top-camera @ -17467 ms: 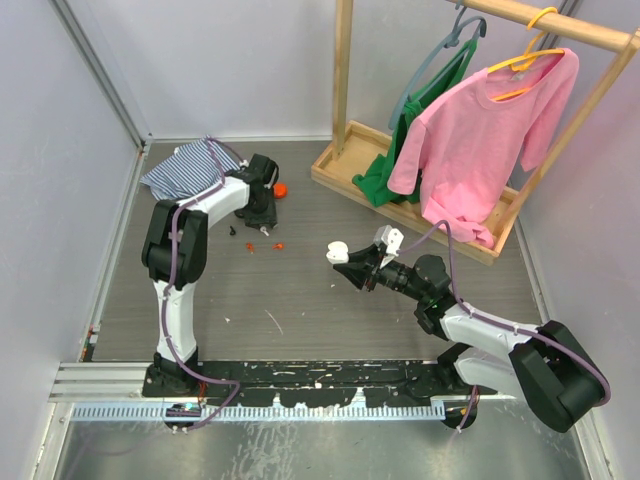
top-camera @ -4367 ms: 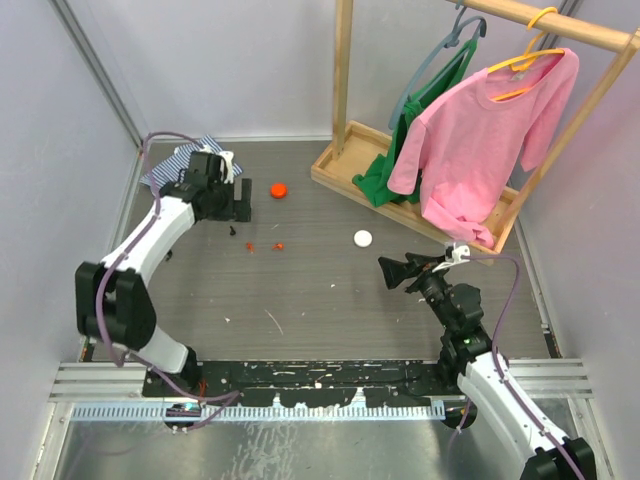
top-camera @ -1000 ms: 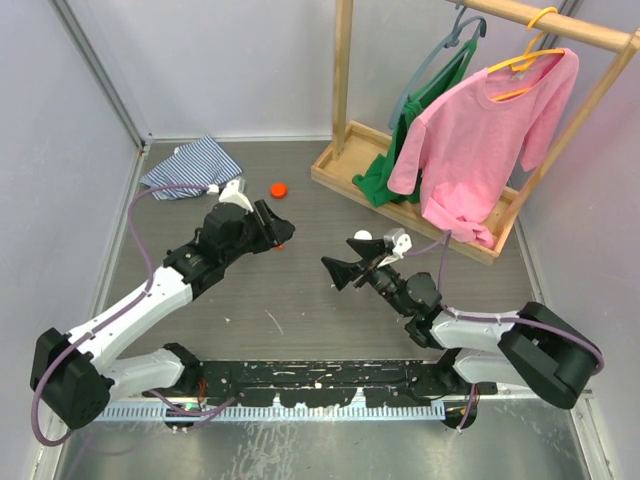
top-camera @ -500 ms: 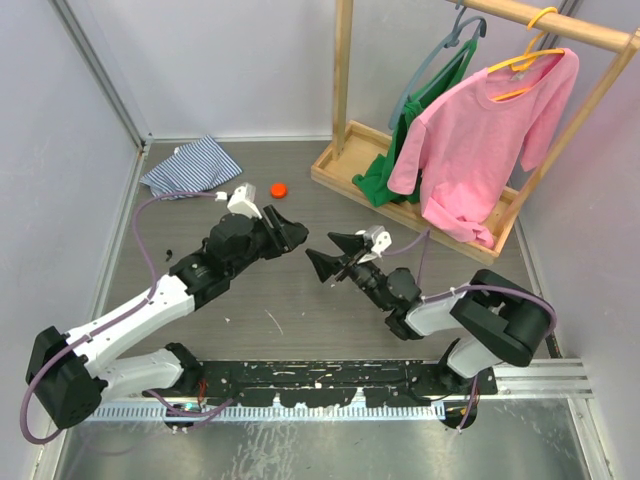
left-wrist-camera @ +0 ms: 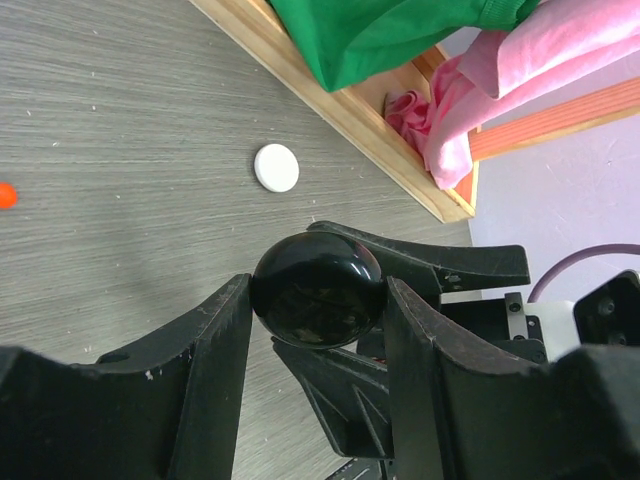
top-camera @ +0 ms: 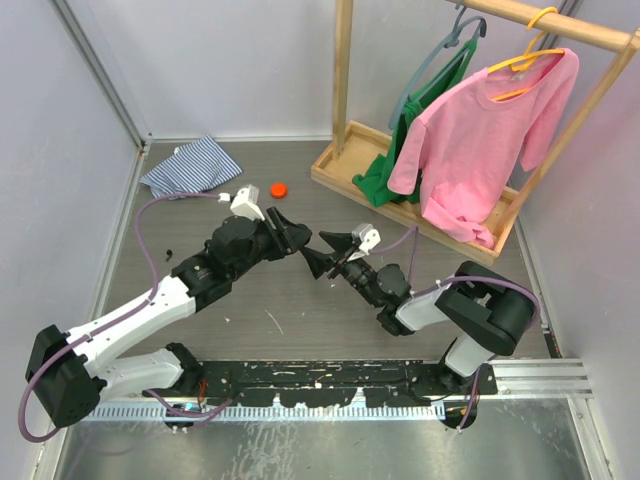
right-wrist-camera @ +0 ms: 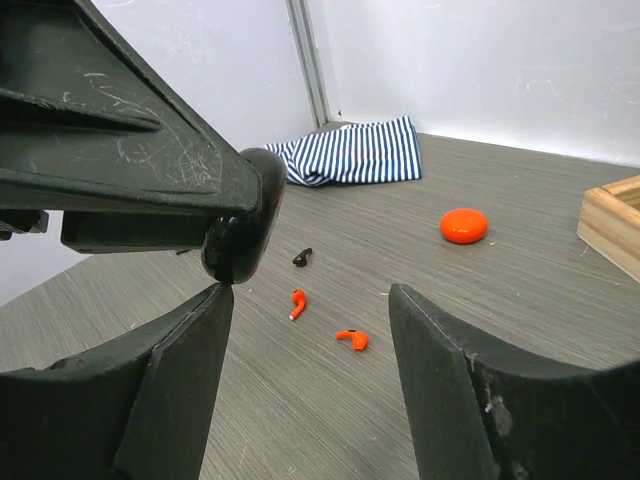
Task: Insert the wireless bluetooth earbuds into the charging case
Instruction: Pick up the charging case at the center of the board, then open the charging case.
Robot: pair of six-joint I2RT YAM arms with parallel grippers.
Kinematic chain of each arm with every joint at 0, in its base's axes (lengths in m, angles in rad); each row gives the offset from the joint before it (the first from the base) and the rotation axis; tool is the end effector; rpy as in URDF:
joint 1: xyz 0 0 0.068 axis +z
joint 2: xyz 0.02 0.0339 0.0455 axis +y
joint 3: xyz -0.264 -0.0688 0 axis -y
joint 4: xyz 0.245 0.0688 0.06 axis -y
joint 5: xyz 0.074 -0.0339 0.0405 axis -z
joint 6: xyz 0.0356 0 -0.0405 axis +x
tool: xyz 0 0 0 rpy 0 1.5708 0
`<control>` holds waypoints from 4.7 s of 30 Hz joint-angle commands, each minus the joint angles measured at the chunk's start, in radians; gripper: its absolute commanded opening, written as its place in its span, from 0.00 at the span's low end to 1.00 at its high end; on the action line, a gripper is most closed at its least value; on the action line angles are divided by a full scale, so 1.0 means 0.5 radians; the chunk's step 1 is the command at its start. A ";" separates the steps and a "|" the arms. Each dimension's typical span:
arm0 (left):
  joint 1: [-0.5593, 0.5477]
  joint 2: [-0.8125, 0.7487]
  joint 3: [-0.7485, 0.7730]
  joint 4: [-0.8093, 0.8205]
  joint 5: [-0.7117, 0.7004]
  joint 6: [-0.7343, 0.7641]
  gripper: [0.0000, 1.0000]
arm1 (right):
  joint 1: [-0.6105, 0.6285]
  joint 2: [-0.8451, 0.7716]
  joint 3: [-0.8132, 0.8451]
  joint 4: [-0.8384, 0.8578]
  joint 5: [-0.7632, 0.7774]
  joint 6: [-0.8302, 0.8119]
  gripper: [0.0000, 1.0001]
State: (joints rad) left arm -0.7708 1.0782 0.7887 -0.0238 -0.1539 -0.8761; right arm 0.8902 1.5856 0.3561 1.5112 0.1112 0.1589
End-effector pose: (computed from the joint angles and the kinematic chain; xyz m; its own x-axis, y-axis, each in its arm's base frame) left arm 0.1838 -0.1709 0.3000 -0.5901 -0.4852 -0.6453 0.2039 0.6838 -0.7006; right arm 0.1714 0.2054 0.1971 0.0611 0.3254 -0.9436 -0.7241 0.6651 0.1825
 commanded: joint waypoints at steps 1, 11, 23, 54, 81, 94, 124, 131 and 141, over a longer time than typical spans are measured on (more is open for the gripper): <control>-0.027 -0.012 0.001 0.164 -0.045 0.000 0.32 | 0.012 0.025 0.092 0.366 -0.019 -0.052 0.69; -0.052 0.016 0.005 0.168 -0.072 0.025 0.32 | 0.011 0.007 0.136 0.367 -0.069 -0.022 0.69; -0.071 0.014 0.007 0.152 -0.106 0.052 0.32 | 0.011 -0.030 0.138 0.366 -0.044 0.011 0.68; -0.156 -0.092 -0.049 0.178 -0.163 0.109 0.41 | 0.011 -0.059 0.058 0.366 0.100 0.066 0.41; -0.058 -0.295 0.222 -0.201 0.492 0.982 0.97 | -0.485 -0.361 -0.147 0.366 -0.837 0.572 0.14; 0.031 -0.227 0.259 -0.185 0.903 1.256 0.97 | -0.645 -0.543 -0.175 0.364 -1.499 0.796 0.15; 0.031 -0.050 0.170 -0.030 1.152 1.361 0.71 | -0.648 -0.504 -0.106 0.365 -1.753 0.935 0.16; 0.031 -0.050 0.180 -0.046 1.050 1.357 0.67 | -0.648 -0.517 -0.102 0.365 -1.771 0.937 0.17; 0.033 -0.123 0.195 -0.067 0.924 1.329 0.62 | -0.650 -0.517 -0.096 0.367 -1.809 0.937 0.17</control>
State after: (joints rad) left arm -0.7635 1.0550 0.8730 -0.0807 0.3622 -0.2184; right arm 0.5671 1.3422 0.2710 1.5246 -0.7612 0.6270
